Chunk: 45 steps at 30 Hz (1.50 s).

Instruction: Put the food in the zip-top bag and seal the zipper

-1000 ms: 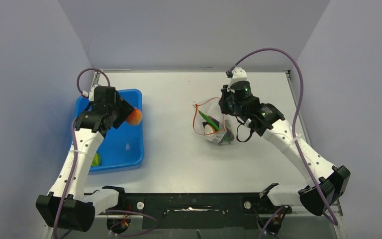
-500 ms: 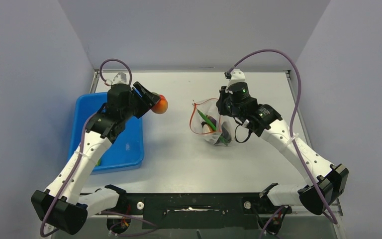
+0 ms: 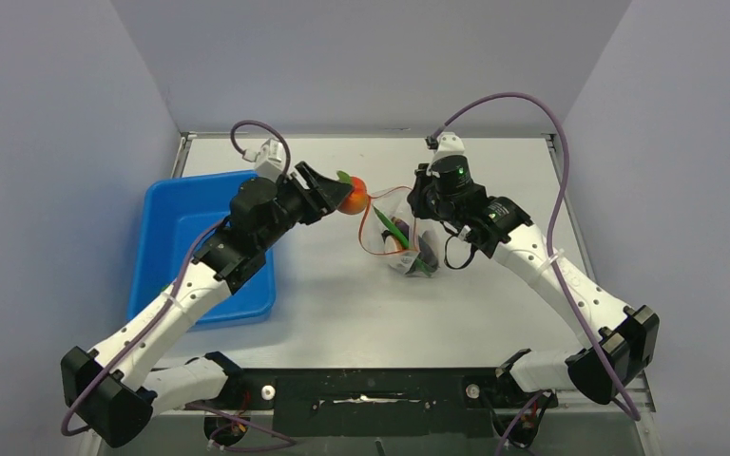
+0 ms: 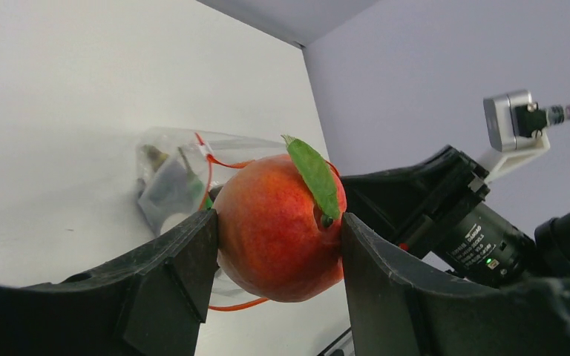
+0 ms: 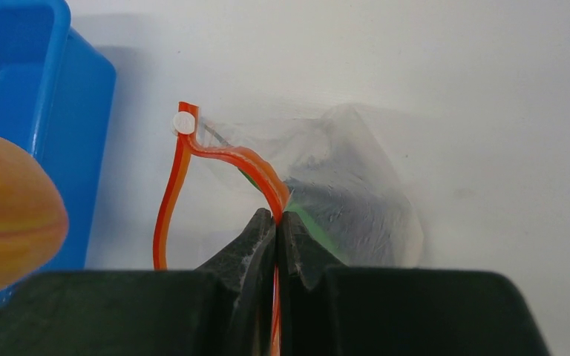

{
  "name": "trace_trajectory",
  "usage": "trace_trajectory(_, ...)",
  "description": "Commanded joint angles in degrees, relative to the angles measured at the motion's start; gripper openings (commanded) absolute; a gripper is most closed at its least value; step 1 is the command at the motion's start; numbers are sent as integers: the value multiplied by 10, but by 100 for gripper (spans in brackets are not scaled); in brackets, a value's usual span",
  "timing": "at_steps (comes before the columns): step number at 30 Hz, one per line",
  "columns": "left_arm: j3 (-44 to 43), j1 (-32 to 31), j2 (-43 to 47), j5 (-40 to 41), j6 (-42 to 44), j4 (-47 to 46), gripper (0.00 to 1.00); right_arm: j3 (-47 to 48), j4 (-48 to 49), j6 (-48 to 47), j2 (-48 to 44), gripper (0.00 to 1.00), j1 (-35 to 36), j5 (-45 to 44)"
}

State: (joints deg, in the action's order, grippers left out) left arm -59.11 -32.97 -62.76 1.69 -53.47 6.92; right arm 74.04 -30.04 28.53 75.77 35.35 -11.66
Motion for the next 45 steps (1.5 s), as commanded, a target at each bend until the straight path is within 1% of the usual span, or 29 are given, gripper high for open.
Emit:
trace_trajectory(1,10,-44,-31,18,36,-126,32,40,36,8,4,0,5,14)
trace_trajectory(4,17,-63,-52,18,54,-153,33,44,36,10,6,0,6,22)
trace_trajectory(8,15,-78,-83,22,87,-156,33,41,38,11,1,0,7,22)
trace_trajectory(13,17,-90,-115,9,96,-168,37,38,33,9,-6,0,6,19)
trace_trajectory(20,17,-102,-132,8,101,-150,48,34,34,7,-12,0,6,16)
trace_trajectory(25,12,-103,-135,14,103,-132,60,35,33,6,-13,0,6,16)
trace_trajectory(32,-3,-103,-144,20,101,-109,69,35,34,6,-15,0,6,14)
trace_trajectory(36,-6,-103,-145,19,104,-107,71,34,32,6,-17,0,6,14)
trace_trajectory(40,-13,-103,-136,38,110,-85,72,35,27,5,-19,0,6,11)
trace_trajectory(45,-34,-99,-114,94,110,-22,72,37,21,3,-21,0,5,10)
